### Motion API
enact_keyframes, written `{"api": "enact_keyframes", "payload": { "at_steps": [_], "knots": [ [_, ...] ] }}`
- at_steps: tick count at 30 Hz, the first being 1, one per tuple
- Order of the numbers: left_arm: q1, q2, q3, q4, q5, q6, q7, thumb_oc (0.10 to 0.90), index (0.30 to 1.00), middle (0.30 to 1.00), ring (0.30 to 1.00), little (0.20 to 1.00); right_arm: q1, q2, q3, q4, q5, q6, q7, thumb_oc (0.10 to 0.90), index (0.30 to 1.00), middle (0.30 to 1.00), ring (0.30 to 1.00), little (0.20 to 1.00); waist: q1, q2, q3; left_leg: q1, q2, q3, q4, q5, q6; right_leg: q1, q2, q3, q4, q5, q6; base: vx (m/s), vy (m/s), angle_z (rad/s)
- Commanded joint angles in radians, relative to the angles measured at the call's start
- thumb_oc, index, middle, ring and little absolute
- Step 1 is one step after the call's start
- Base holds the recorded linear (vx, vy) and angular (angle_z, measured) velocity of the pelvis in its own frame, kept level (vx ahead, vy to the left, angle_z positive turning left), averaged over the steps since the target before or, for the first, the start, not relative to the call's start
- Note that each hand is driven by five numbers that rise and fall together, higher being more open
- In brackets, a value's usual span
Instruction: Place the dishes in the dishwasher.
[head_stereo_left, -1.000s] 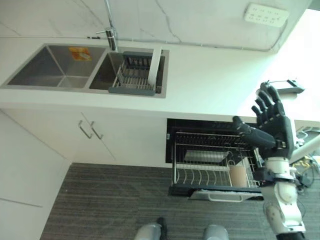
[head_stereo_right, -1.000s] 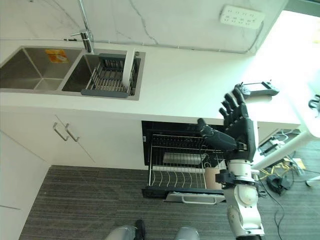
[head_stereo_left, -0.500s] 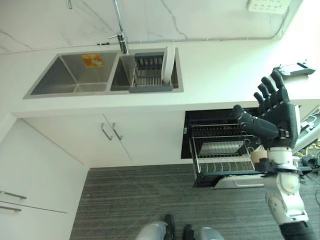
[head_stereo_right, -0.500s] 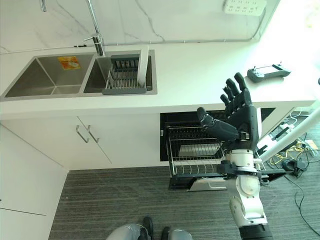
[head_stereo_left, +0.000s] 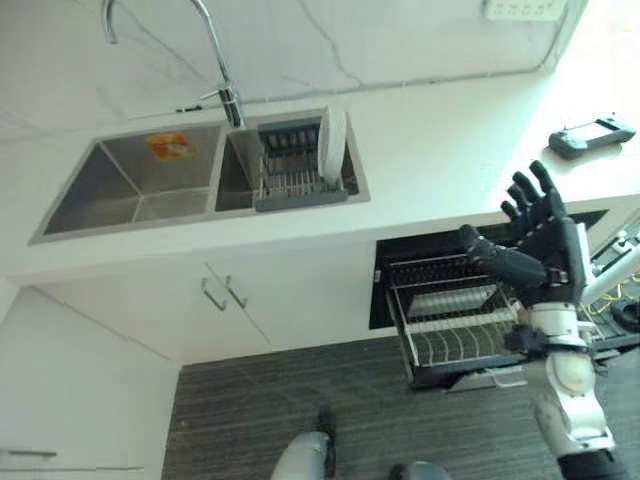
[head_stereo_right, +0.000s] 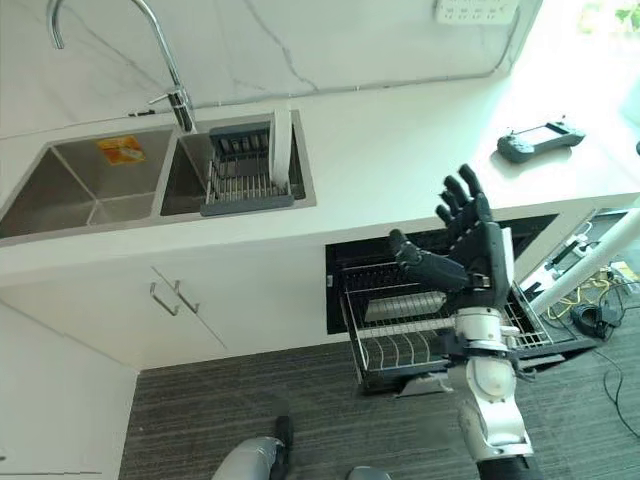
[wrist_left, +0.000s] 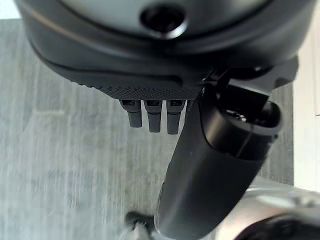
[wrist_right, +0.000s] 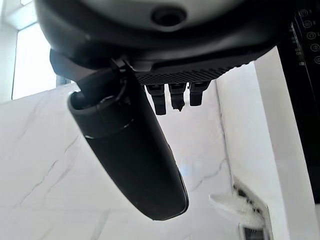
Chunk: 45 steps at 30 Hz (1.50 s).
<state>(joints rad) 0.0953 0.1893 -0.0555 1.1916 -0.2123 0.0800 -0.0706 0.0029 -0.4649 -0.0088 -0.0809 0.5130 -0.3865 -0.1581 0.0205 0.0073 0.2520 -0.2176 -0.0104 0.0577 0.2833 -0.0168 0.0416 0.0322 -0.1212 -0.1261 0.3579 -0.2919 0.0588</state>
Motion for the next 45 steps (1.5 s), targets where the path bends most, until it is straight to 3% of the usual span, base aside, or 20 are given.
{"api": "enact_keyframes", "payload": {
  "at_steps": [1, 2, 6, 9, 11, 14, 21, 24, 26, 28, 30, 31, 32, 33, 37, 39, 40, 41, 43, 45],
  "knots": [
    [0.002, 0.005, -0.048, -0.027, 0.032, -0.009, 0.030, 0.800, 0.900, 0.900, 0.900, 0.900, -0.089, -0.027, -0.048, -0.119, -0.020, -0.100, -0.013, 0.800, 0.900, 0.900, 0.900, 0.900, -0.005, 0.021, -0.028, 0.073, 0.004, -0.041, 0.017, -0.203, 0.022, 0.020, 0.052, -0.048, -0.058, 0.039, -0.013, 0.22, 0.270, -0.12],
    [-0.002, 0.010, -0.057, -0.019, 0.024, -0.012, 0.024, 0.800, 0.900, 0.900, 0.900, 0.900, -0.082, -0.019, -0.049, -0.114, -0.023, -0.112, -0.011, 0.800, 0.900, 0.900, 0.900, 0.900, -0.016, 0.027, -0.028, 0.092, -0.009, -0.045, 0.017, -0.223, 0.045, 0.013, 0.052, -0.042, -0.050, 0.077, -0.002, 0.16, 0.221, -0.11],
    [-0.007, 0.018, -0.087, -0.024, 0.048, -0.012, 0.026, 0.800, 0.900, 0.900, 0.900, 0.900, -0.076, -0.012, -0.060, -0.102, -0.028, -0.136, 0.006, 0.800, 0.900, 0.900, 0.900, 0.900, -0.023, 0.027, -0.025, 0.108, -0.027, -0.028, 0.017, -0.246, 0.077, -0.019, 0.045, -0.043, 0.030, 0.109, 0.015, 0.12, 0.185, -0.16],
    [-0.003, 0.023, -0.093, -0.026, 0.025, -0.003, 0.051, 0.800, 0.900, 0.900, 0.900, 0.900, -0.090, -0.004, -0.044, -0.099, -0.027, -0.135, 0.025, 0.800, 0.900, 0.900, 0.900, 0.900, -0.004, 0.022, -0.014, 0.126, -0.034, 0.007, 0.017, -0.264, 0.091, -0.047, 0.026, -0.108, 0.090, 0.127, 0.026, 0.06, 0.092, -0.42],
    [0.000, 0.029, -0.069, -0.029, 0.010, 0.006, 0.056, 0.800, 0.900, 0.900, 0.900, 0.900, -0.116, -0.007, -0.016, -0.084, -0.034, -0.147, 0.033, 0.800, 0.900, 0.900, 0.900, 0.900, 0.012, 0.023, -0.009, 0.140, -0.016, 0.034, 0.017, -0.283, 0.081, -0.063, 0.018, -0.140, -0.004, 0.116, 0.034, 0.04, -0.040, -1.01],
    [0.010, 0.038, -0.056, -0.043, -0.002, 0.016, 0.060, 0.800, 0.900, 0.900, 0.900, 0.900, -0.139, -0.012, -0.010, -0.074, -0.014, -0.133, 0.033, 0.800, 0.900, 0.900, 0.900, 0.900, 0.006, 0.025, 0.005, 0.149, -0.004, 0.055, 0.017, -0.293, 0.080, -0.140, -0.008, -0.128, -0.058, 0.192, 0.056, -0.04, -0.102, -0.47],
    [0.037, 0.023, -0.035, -0.045, -0.011, 0.006, 0.108, 0.800, 0.900, 0.900, 0.900, 0.900, -0.147, -0.018, -0.006, -0.099, -0.002, -0.116, 0.042, 0.800, 0.900, 0.900, 0.900, 0.900, 0.020, -0.001, -0.018, 0.165, 0.029, 0.086, 0.017, -0.282, 0.038, -0.112, 0.003, -0.135, -0.058, 0.082, 0.031, 0.04, -0.289, 0.10],
    [0.051, -0.001, -0.023, -0.019, -0.066, -0.023, 0.143, 0.800, 0.900, 0.900, 0.900, 0.900, -0.164, -0.037, 0.010, -0.113, 0.020, -0.084, 0.060, 0.800, 0.900, 0.900, 0.900, 0.900, 0.027, -0.025, -0.015, 0.216, 0.002, 0.091, 0.017, -0.262, 0.019, -0.084, 0.016, -0.115, -0.058, 0.057, -0.005, 0.14, -0.275, 0.11],
    [0.056, -0.012, -0.002, -0.015, -0.117, -0.021, 0.154, 0.800, 0.900, 0.900, 0.900, 0.900, -0.168, -0.044, 0.017, -0.112, 0.025, -0.078, 0.079, 0.800, 0.900, 0.900, 0.900, 0.900, 0.048, -0.044, 0.005, 0.210, -0.023, 0.068, 0.060, -0.201, 0.003, -0.062, 0.009, -0.098, -0.058, 0.057, -0.022, 0.15, -0.208, 0.15],
    [0.056, -0.012, 0.025, -0.015, -0.133, 0.013, 0.137, 0.800, 0.900, 0.900, 0.900, 0.900, -0.197, -0.044, 0.038, -0.124, -0.008, -0.074, 0.058, 0.800, 0.900, 0.900, 0.900, 0.900, 0.066, -0.033, 0.021, 0.173, -0.006, 0.035, 0.017, -0.165, -0.016, -0.047, 0.016, -0.102, -0.058, 0.049, -0.029, 0.10, -0.054, 0.22],
    [0.061, -0.020, 0.035, -0.008, -0.141, 0.016, 0.133, 0.800, 0.900, 0.900, 0.900, 0.900, -0.223, -0.039, 0.051, -0.137, -0.039, -0.072, 0.038, 0.800, 0.900, 0.900, 0.900, 0.900, 0.068, -0.004, 0.020, 0.099, 0.041, 0.005, 0.017, -0.153, -0.045, -0.042, 0.031, -0.117, -0.058, 0.039, -0.029, 0.08, 0.115, 0.15],
    [0.062, -0.024, 0.042, 0.000, -0.145, 0.016, 0.133, 0.800, 0.900, 0.900, 0.900, 0.900, -0.239, -0.034, 0.059, -0.149, -0.064, -0.065, 0.013, 0.800, 0.900, 0.900, 0.900, 0.900, 0.069, 0.015, 0.021, 0.036, 0.080, -0.011, 0.017, -0.118, -0.071, -0.026, 0.041, -0.125, -0.058, 0.027, -0.034, 0.16, 0.219, 0.14],
    [0.053, -0.025, 0.050, 0.021, -0.144, 0.013, 0.124, 0.800, 0.900, 0.900, 0.900, 0.900, -0.261, -0.038, 0.062, -0.161, -0.080, -0.050, -0.025, 0.800, 0.900, 0.900, 0.900, 0.900, 0.069, 0.028, 0.020, -0.020, 0.112, -0.002, 0.017, -0.087, -0.089, -0.002, 0.040, -0.139, -0.058, 0.007, -0.038, 0.25, 0.268, 0.24],
    [0.047, -0.024, 0.050, 0.033, -0.140, 0.009, 0.117, 0.800, 0.900, 0.900, 0.900, 0.900, -0.272, -0.042, 0.063, -0.162, -0.081, -0.042, -0.045, 0.800, 0.900, 0.900, 0.900, 0.900, 0.069, 0.025, 0.014, -0.017, 0.118, 0.016, 0.017, -0.107, -0.095, 0.014, 0.030, -0.147, -0.058, -0.015, -0.032, 0.29, 0.310, 0.39],
    [0.026, -0.020, 0.041, 0.044, -0.109, 0.008, 0.111, 0.800, 0.900, 0.900, 0.900, 0.900, -0.290, -0.032, 0.064, -0.157, -0.038, -0.017, -0.069, 0.800, 0.900, 0.900, 0.900, 0.900, 0.086, 0.034, -0.024, -0.003, 0.096, 0.024, 0.017, -0.136, -0.065, 0.052, -0.025, -0.191, -0.058, -0.012, 0.000, 0.23, 0.316, -0.01],
    [0.022, -0.003, 0.029, 0.042, -0.083, 0.005, 0.119, 0.800, 0.900, 0.900, 0.900, 0.900, -0.281, -0.015, 0.065, -0.157, -0.028, -0.011, -0.070, 0.800, 0.900, 0.900, 0.900, 0.900, 0.092, 0.033, -0.040, 0.028, 0.054, -0.011, 0.017, -0.165, -0.031, 0.083, -0.019, -0.206, -0.058, 0.024, 0.015, 0.32, 0.262, -0.25],
    [0.019, 0.002, 0.022, 0.039, -0.073, 0.006, 0.123, 0.800, 0.900, 0.900, 0.900, 0.900, -0.283, -0.005, 0.072, -0.154, -0.026, -0.012, -0.074, 0.800, 0.900, 0.900, 0.900, 0.900, 0.087, 0.039, -0.043, 0.045, 0.039, -0.028, 0.017, -0.180, -0.011, 0.097, -0.004, -0.211, -0.058, 0.095, 0.029, 0.23, 0.192, -0.45],
    [0.015, 0.008, 0.007, 0.036, -0.080, 0.005, 0.131, 0.800, 0.900, 0.900, 0.900, 0.900, -0.292, 0.007, 0.085, -0.146, -0.020, -0.018, -0.075, 0.800, 0.900, 0.900, 0.900, 0.900, 0.081, 0.045, -0.037, 0.067, 0.032, -0.037, 0.017, -0.192, 0.003, 0.048, -0.013, -0.202, -0.001, 0.117, 0.039, 0.14, 0.132, -0.43],
    [0.008, 0.013, 0.005, 0.021, -0.128, 0.011, 0.141, 0.800, 0.900, 0.900, 0.900, 0.900, -0.326, 0.014, 0.111, -0.121, -0.006, -0.032, -0.056, 0.800, 0.900, 0.900, 0.900, 0.900, 0.084, 0.053, -0.027, 0.093, 0.046, -0.024, 0.017, -0.211, -0.009, -0.008, -0.036, -0.214, -0.041, 0.138, 0.050, 0.04, 0.038, -0.40],
    [-0.005, 0.018, 0.015, 0.004, -0.183, 0.028, 0.148, 0.800, 0.900, 0.900, 0.900, 0.900, -0.367, 0.023, 0.128, -0.105, 0.005, -0.026, -0.037, 0.800, 0.900, 0.900, 0.900, 0.900, 0.093, 0.055, -0.011, 0.099, 0.070, 0.004, 0.017, -0.219, -0.019, -0.035, -0.057, -0.234, -0.058, 0.117, 0.045, -0.07, -0.052, -0.72]
  ]
}}
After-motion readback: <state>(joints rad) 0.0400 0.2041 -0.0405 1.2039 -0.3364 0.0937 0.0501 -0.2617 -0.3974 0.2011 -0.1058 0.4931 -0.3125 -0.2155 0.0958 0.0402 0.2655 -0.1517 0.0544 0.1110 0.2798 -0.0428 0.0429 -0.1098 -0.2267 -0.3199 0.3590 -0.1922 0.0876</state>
